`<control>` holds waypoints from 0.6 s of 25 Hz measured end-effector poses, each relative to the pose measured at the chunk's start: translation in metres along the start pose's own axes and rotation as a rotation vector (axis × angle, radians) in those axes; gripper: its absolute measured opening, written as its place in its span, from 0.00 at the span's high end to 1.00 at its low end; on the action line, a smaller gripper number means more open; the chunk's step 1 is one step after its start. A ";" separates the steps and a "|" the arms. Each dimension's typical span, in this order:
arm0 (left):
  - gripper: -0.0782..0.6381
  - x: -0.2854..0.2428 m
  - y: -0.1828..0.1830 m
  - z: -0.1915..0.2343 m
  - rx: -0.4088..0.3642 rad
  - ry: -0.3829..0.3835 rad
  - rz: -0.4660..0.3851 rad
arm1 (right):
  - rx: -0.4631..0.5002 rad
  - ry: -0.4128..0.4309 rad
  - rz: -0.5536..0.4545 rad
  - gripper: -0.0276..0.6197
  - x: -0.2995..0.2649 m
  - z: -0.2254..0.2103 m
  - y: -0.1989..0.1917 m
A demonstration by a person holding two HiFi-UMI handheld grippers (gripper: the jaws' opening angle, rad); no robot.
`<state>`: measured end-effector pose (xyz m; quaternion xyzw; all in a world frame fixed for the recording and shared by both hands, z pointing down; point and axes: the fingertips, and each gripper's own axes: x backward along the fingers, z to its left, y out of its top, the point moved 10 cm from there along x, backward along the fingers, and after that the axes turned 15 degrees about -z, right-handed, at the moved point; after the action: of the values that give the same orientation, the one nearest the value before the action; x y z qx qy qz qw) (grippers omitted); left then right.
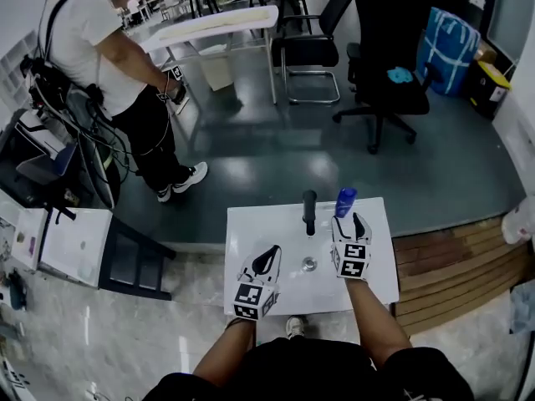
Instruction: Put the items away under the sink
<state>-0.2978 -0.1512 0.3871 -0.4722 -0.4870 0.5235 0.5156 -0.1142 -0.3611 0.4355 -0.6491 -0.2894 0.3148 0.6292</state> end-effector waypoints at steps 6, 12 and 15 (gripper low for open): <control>0.86 -0.005 -0.009 0.016 0.030 0.019 0.021 | -0.028 -0.137 0.052 0.44 -0.044 -0.008 -0.015; 0.86 -0.010 -0.024 0.026 0.045 0.013 0.049 | -0.036 -0.204 0.093 0.42 -0.078 -0.011 -0.023; 0.86 -0.013 -0.024 0.031 0.045 0.011 0.055 | 0.000 -0.247 0.107 0.46 -0.083 -0.012 -0.023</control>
<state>-0.3262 -0.1647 0.4137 -0.4767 -0.4592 0.5454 0.5142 -0.1571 -0.4316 0.4622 -0.6198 -0.3296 0.4255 0.5711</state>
